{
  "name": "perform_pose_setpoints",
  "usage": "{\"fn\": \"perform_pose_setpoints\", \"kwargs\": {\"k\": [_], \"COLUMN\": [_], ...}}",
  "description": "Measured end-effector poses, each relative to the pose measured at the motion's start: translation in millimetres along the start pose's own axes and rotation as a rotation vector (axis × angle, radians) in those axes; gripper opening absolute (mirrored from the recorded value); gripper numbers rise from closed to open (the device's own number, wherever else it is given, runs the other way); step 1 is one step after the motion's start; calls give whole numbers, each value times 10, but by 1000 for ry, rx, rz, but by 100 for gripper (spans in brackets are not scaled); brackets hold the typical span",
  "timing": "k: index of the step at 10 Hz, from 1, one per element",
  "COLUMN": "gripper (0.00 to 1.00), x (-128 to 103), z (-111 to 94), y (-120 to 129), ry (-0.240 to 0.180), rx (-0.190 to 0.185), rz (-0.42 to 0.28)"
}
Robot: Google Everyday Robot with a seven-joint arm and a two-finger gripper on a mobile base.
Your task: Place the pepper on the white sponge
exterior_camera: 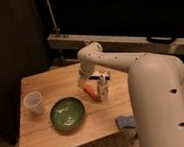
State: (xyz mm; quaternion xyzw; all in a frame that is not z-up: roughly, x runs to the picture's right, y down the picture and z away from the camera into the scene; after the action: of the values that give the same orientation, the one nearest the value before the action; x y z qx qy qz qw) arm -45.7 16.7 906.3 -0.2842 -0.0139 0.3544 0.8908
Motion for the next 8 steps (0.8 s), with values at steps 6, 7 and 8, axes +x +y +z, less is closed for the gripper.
{"fn": "perform_pose_setpoints", "kwargs": {"k": [6, 7, 8], "gripper": [62, 62, 62], "x": [141, 148, 154], "z": [332, 350, 366], "y": [30, 32, 32], "ry": [41, 41, 42], "rx": [-33, -36, -39], "rz": [15, 16, 17]}}
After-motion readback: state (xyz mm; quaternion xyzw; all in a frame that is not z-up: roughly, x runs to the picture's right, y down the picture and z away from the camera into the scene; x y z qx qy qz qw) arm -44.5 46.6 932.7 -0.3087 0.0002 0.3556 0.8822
